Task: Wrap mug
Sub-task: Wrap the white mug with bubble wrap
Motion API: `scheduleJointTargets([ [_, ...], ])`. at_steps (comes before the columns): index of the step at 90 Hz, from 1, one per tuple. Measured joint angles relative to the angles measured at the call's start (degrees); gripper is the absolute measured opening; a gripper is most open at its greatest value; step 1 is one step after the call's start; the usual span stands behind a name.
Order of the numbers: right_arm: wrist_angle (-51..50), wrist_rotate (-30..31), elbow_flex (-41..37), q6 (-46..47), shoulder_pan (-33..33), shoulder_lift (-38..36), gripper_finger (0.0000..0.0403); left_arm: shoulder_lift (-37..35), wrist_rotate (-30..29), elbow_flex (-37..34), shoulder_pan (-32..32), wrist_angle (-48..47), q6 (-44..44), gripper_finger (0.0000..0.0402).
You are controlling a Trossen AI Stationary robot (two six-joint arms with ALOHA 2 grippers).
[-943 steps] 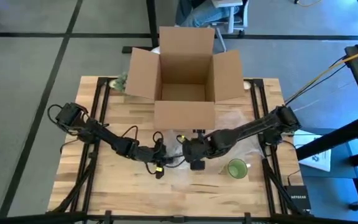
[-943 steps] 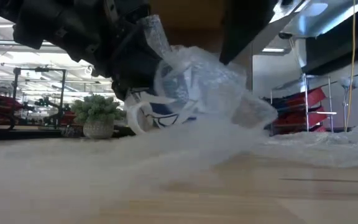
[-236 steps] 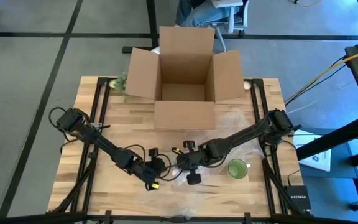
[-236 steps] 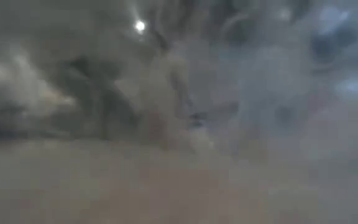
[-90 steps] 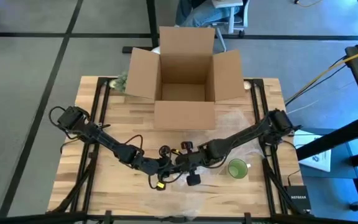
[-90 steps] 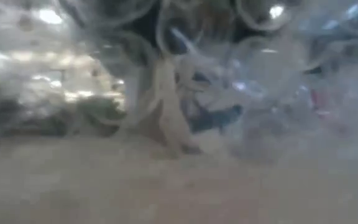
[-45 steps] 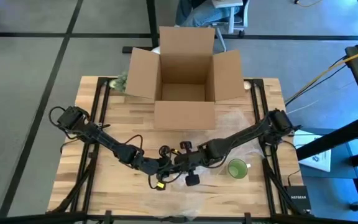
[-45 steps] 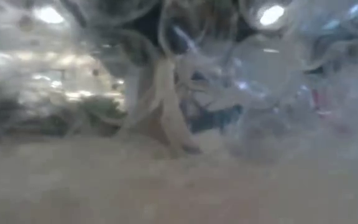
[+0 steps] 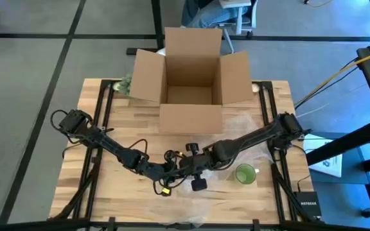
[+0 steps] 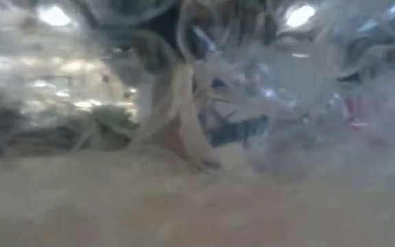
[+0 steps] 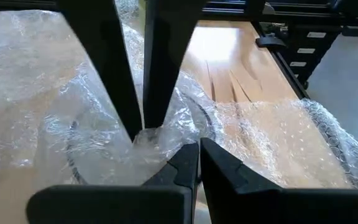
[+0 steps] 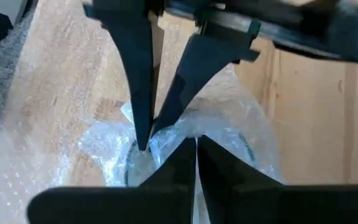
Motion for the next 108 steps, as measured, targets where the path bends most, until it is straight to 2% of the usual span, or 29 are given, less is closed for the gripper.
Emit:
scheduleJointTargets([
  [40,-7.2,-0.2,2.2,1.3,0.1,0.0,0.0003,0.0,-0.6,-0.1,-0.1,0.1,-0.1,0.0000],
  [79,-7.8,-2.8,2.2,1.8,0.1,0.0,0.0003,0.0,-0.8,-0.1,-0.5,0.2,0.3,0.0000],
  [95,-11.8,-2.8,2.2,3.6,3.0,0.0,0.0003,0.0,-0.8,-0.1,-0.6,0.2,0.3,0.0000],
  [108,-10.5,-0.3,2.2,5.2,6.0,0.0,0.0003,0.0,-0.8,-0.1,-1.0,0.1,0.6,0.0000],
])
